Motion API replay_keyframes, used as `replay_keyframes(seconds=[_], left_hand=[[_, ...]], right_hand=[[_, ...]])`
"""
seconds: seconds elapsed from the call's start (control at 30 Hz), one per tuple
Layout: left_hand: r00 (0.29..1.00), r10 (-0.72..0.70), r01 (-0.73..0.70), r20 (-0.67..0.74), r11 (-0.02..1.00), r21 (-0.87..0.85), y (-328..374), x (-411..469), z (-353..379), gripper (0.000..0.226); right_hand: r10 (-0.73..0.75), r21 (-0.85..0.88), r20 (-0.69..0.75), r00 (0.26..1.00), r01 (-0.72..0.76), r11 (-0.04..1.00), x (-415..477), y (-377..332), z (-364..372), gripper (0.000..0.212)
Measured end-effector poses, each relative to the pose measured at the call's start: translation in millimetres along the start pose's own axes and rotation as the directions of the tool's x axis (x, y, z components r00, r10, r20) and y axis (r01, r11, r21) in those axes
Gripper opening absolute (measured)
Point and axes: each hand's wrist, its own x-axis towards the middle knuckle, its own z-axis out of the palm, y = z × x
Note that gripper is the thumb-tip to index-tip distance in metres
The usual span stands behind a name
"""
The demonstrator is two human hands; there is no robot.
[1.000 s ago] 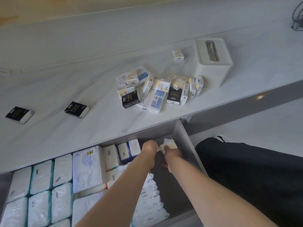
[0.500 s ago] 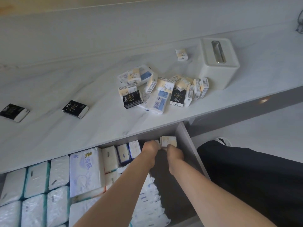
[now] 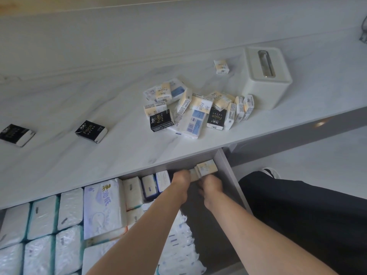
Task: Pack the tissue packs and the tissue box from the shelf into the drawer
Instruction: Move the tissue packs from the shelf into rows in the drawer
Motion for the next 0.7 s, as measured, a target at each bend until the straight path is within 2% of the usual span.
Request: replay_keyframes(seconds=[0.07,0.13,0.27,0.33,0.4,0.53,0.63,0.7], left_hand=[[1.0,0.007,-0.007,0.01,1.0,0.026,-0.5,4.6,-1.6,0.033],[1.0,0.022,-0.023,0.007,0.998,0.058,-1.2,14.9,-5.4,0.035],[0.994,0.095,-0.1,0.044,0.989,0.107,4.0,-7.6,-4.7,0.033],[0.983,0.176,-0.181,0.045,0.963,0.2,10.4,-34.5,-3.5,0.027],[0.96,0.277,-0.278,0.049,0.907,0.317,17.7,-59.8,-4.8,0.028],[0.853,0.51,-0.484,0.109,0.694,0.533,29.0,-96.4,-8.7,0.026],[0.771,0.621,-0.586,0.139,0.609,0.535,44.3,-119.3,-11.7,0.025],[0.684,0.714,-0.641,0.148,0.492,0.589,59.7,-134.9,-9.5,0.018]], right_hand=[[0.01,-0.056,0.047,0.999,-0.007,0.998,-7.7,-5.5,-3.5,0.032],[0.037,-0.075,0.036,0.999,-0.035,0.997,-14.7,-11.0,-9.6,0.031],[0.046,-0.122,0.049,0.998,-0.04,0.992,-35.1,-18.4,-17.8,0.031],[-0.037,-0.252,0.062,0.997,0.051,0.966,-43.2,-20.3,-21.5,0.033],[-0.241,-0.417,-0.026,0.97,0.209,0.885,-55.6,-27.0,-25.8,0.028],[-0.631,-0.565,0.025,0.776,0.531,0.631,-97.0,-51.8,-37.0,0.02],[-0.791,-0.589,0.074,0.607,0.667,0.457,-118.8,-77.3,-40.5,0.014],[-0.856,-0.587,0.099,0.508,0.724,0.362,-123.0,-101.6,-39.9,0.009]])
